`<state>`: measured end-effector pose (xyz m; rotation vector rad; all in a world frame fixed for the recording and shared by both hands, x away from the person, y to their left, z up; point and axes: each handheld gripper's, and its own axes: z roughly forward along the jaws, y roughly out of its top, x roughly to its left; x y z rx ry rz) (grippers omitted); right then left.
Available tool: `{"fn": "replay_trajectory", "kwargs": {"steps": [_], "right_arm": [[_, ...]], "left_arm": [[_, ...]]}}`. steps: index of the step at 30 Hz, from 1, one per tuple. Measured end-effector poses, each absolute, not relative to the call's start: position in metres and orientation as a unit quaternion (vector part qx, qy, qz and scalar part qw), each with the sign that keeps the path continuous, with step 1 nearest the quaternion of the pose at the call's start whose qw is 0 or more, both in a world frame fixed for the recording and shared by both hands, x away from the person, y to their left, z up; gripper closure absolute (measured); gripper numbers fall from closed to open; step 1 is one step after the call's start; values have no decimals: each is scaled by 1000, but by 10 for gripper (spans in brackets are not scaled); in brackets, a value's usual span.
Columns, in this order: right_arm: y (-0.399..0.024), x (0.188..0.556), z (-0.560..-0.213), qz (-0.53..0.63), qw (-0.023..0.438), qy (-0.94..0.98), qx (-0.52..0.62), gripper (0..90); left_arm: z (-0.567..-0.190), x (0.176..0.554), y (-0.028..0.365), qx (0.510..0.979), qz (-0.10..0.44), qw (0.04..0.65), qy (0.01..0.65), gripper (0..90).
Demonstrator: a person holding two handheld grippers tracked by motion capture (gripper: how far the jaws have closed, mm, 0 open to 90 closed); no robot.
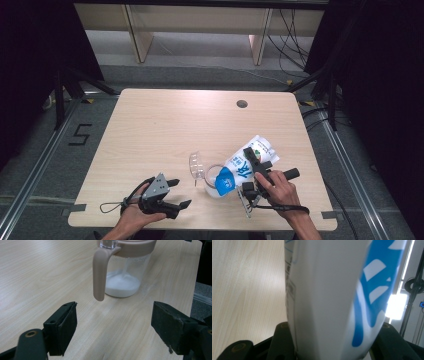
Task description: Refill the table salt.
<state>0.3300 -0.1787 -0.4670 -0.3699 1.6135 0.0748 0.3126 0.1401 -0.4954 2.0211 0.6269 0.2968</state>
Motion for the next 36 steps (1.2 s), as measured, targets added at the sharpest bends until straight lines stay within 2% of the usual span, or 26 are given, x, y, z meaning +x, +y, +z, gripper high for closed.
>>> {"fn": "replay_trajectory", "kwargs": {"steps": [27, 31, 34, 36], "right_arm": [[-178, 330, -467, 35, 673, 719, -167, 581], [-178, 330, -465, 30, 676, 717, -171, 582], [-178, 330, -465, 30, 676, 716, -170, 582], [-178, 329, -466, 32, 676, 717, -167, 582]], "left_arm": [[-495, 313, 140, 830, 123, 481, 253, 206], [-496, 312, 140, 826, 117, 483, 267, 206], [-495, 313, 140, 830, 123, 481, 253, 206], [-496, 312, 140, 826, 116, 483, 267, 206]]}}
